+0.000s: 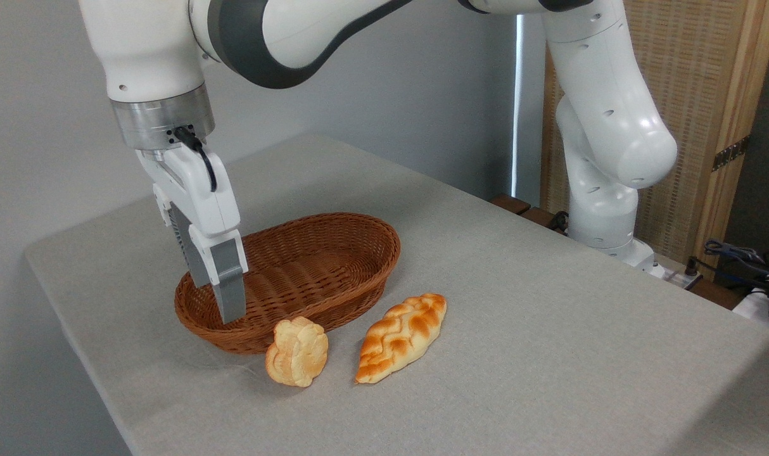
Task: Put bread into the basket
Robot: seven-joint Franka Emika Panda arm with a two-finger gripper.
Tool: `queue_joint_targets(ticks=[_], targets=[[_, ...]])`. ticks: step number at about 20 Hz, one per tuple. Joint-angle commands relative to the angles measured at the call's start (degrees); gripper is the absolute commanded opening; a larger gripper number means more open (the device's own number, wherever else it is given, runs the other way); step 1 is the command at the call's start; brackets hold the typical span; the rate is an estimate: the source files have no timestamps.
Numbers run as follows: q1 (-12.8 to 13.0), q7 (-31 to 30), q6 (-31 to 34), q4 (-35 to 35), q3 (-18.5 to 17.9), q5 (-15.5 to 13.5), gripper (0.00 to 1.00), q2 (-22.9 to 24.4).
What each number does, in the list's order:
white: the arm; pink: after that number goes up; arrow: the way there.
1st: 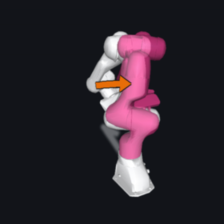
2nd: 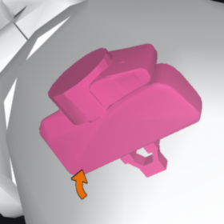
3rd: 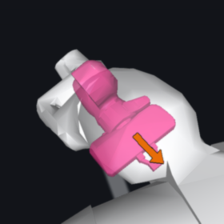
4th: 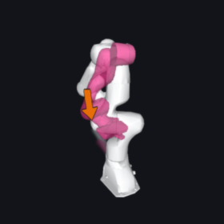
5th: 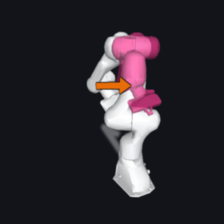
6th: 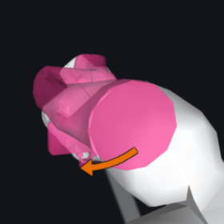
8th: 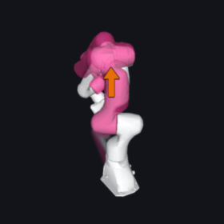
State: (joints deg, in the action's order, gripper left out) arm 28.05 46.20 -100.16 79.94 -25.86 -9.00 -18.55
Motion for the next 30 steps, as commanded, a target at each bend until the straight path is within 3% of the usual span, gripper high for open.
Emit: queue_joint_targets(ticks=[1,9,23,29,30], targets=[[-19.5,-0.1,1.0,-0.4,16.6,-0.9,1.00,3.2],[-22.6,-0.7,0.2,-0.4,18.7,-0.9,1.00,2.9],[-22.4,-0.1,0.8,-0.2,18.7,-0.8,1.00,2.6],[-22.4,-0.8,-4.7,4.0,18.7,-0.7,1.00,3.3],[-22.4,-1.4,-7.2,6.5,18.8,0.9,1.00,4.4]])
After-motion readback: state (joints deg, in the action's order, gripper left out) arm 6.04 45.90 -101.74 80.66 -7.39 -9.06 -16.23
